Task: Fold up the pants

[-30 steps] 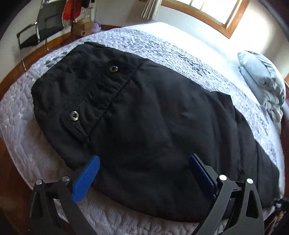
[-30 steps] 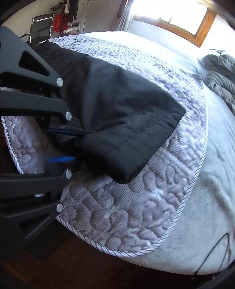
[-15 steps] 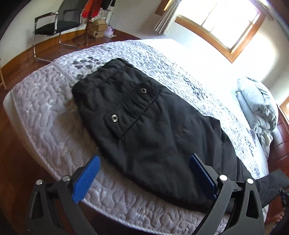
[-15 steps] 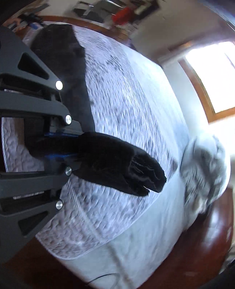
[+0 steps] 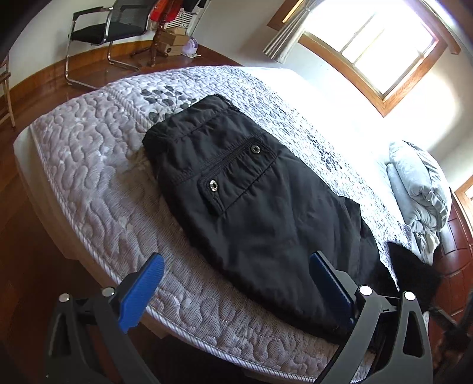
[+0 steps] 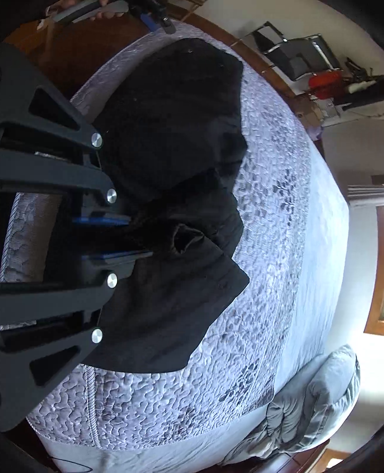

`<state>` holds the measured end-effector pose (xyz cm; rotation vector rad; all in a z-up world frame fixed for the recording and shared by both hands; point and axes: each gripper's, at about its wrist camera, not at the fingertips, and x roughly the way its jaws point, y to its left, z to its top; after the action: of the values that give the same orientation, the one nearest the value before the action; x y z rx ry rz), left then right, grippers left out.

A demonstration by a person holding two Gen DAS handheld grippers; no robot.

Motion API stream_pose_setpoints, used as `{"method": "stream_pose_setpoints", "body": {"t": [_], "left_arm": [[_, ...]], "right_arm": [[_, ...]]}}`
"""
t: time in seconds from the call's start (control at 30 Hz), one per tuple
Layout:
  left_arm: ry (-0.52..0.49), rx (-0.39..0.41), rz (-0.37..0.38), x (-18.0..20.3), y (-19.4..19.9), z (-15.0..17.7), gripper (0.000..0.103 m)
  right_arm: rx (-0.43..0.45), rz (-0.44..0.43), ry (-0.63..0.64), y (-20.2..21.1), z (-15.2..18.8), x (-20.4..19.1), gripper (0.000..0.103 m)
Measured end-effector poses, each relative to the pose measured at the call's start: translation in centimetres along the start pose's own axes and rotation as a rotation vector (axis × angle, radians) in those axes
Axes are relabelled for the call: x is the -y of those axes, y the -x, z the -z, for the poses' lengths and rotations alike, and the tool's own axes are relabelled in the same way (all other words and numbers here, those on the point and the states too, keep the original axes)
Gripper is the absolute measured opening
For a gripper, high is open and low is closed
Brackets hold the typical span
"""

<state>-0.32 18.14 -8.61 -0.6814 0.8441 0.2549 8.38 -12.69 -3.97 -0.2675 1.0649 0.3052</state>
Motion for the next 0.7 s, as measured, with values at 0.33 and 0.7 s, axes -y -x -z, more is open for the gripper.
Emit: {"method": "stream_pose_setpoints", "body": {"t": [0.33,0.7], "left_arm": [[0.020,-0.008,0.005,-0.6,-0.3,0.2,0.099],[0.013,-0.023,0.007,0.0,-1.0,0.2,0.099]], "right_arm": [[-0.055,0.055,0.180,-2.5,2.7,-4.7,0.013],[-0.099,0.128,0.426,-5.0,6.2,-8.8,0.016]]}}
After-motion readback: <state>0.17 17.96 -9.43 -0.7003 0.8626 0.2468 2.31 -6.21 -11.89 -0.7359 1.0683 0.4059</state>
